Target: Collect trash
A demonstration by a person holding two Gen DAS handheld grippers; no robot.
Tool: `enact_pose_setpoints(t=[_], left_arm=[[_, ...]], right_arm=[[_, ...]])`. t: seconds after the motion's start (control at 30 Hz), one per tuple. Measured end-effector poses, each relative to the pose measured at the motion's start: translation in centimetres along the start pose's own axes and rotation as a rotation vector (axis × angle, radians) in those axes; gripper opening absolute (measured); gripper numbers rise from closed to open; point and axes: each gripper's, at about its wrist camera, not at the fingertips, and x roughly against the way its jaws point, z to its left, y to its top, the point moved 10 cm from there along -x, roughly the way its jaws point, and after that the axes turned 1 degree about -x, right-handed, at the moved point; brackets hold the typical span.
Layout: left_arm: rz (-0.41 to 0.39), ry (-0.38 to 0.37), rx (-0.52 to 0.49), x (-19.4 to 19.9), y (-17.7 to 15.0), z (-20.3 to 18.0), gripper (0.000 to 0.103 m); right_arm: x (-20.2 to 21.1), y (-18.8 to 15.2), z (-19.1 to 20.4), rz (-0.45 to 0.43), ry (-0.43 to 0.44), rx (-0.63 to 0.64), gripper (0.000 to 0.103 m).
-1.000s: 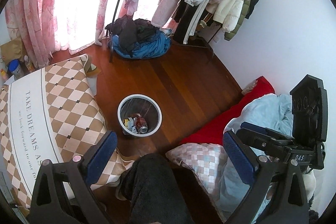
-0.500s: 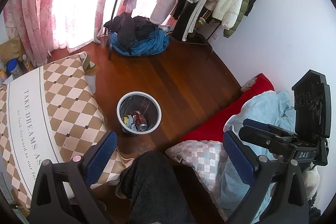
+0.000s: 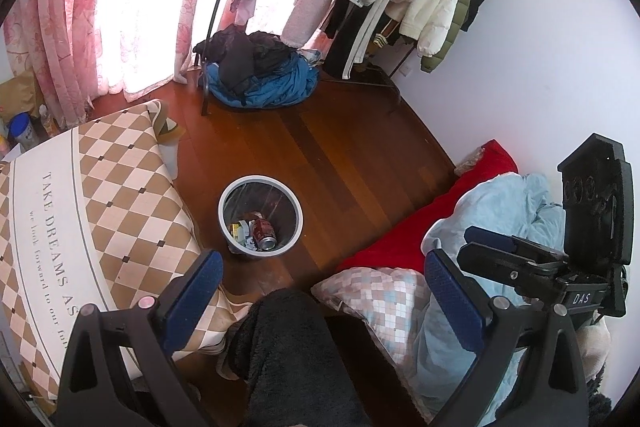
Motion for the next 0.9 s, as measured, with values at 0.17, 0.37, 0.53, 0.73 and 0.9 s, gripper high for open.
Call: enact_pose_setpoints(t=[0.17, 0.37, 0.53, 0.73, 0.9], left_arm=[[-0.001, -0.002, 0.0, 0.07, -0.04, 0.05, 0.103], [0.0, -0.001, -0.003, 0.11, -0.08, 0.16, 0.103], [0.0, -0.003, -0.003, 0.16, -0.12, 0.22, 0.103], [0.0, -0.003, -0.005, 0.19, -0.13, 0.27, 0.103], [-0.001, -0.002, -0.003, 0.16, -0.13, 0.21, 0.103]], right_arm=[[0.18, -0.02, -0.03, -0.001, 0.0, 0.002, 0.103], [0.41, 0.23, -0.08, 0.002, -0.005, 0.01, 0.103], [0.47, 0.2, 0.03, 0.002, -0.005, 0.011, 0.103], [0.29, 0.04, 0.43, 0.0, -0.007, 0.009, 0.103], [0.44, 0.27, 0.33, 0.001, -0.007, 0.017, 0.103]])
